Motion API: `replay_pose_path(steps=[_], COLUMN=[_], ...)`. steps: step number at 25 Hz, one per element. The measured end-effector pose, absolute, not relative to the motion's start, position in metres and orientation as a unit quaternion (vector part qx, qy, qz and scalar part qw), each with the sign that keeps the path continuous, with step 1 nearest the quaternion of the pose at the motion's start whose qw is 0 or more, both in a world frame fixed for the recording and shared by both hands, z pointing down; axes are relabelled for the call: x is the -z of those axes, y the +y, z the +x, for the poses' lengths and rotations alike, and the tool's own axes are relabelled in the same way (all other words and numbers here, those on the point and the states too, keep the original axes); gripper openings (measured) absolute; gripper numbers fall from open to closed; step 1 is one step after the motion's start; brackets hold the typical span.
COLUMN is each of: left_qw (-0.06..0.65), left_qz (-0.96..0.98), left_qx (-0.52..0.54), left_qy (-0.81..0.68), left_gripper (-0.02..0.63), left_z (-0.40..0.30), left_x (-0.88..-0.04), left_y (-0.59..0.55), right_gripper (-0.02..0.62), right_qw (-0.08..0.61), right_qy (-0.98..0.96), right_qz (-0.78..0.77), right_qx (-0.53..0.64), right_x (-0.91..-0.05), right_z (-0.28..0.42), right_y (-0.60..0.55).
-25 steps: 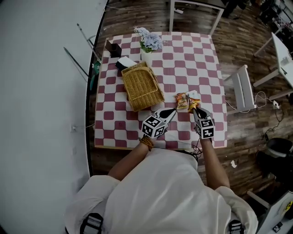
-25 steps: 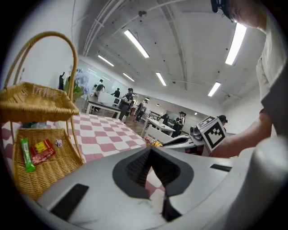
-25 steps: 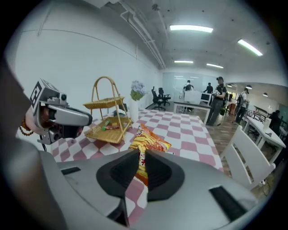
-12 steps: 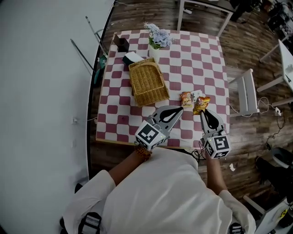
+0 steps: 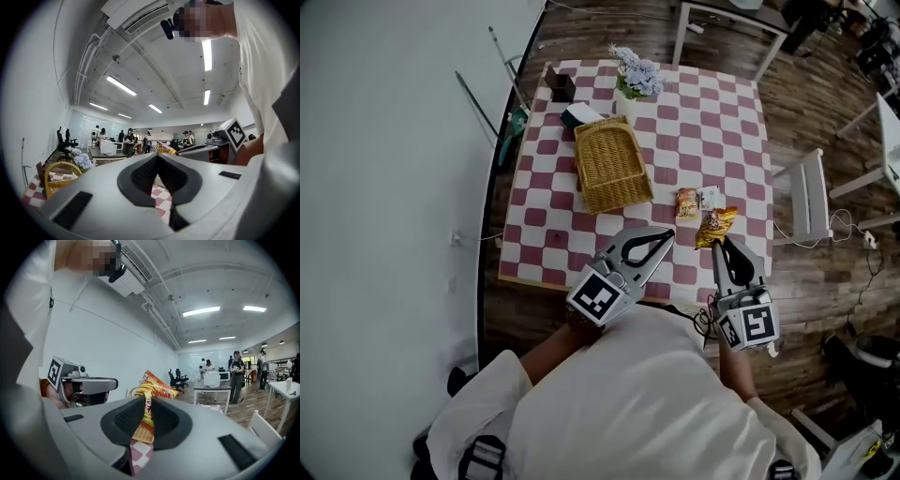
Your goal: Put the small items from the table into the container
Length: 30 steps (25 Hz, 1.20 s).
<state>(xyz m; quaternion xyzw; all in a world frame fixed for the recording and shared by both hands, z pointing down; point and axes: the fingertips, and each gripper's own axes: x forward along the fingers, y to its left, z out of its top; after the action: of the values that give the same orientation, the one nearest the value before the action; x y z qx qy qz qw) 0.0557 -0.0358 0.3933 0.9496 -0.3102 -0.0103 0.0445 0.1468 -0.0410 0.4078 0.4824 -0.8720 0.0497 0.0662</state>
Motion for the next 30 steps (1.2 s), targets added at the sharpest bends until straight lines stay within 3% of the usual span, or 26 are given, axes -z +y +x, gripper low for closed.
replay_pose_path(steps=[15, 30], left_qw=[0.056, 0.036], left_qz=[0.897, 0.896], left_qx=[-0.009, -0.002], left_qy=[-0.438, -0.444], left_gripper=[0.029, 0.029], left_z=[-0.048, -0.078], left_x=[-0.405, -0.414], left_y=[-0.014, -0.051], right_gripper=[0.069, 0.069], right_qw=[0.073, 0.105], right_qy=[-0.938, -0.944], right_qz=[0.334, 0.305], right_qx=[-0.056, -0.065], right_x=[-0.418, -0.440], right_z=[0.023, -0.015], right_y=[-0.029, -0.079])
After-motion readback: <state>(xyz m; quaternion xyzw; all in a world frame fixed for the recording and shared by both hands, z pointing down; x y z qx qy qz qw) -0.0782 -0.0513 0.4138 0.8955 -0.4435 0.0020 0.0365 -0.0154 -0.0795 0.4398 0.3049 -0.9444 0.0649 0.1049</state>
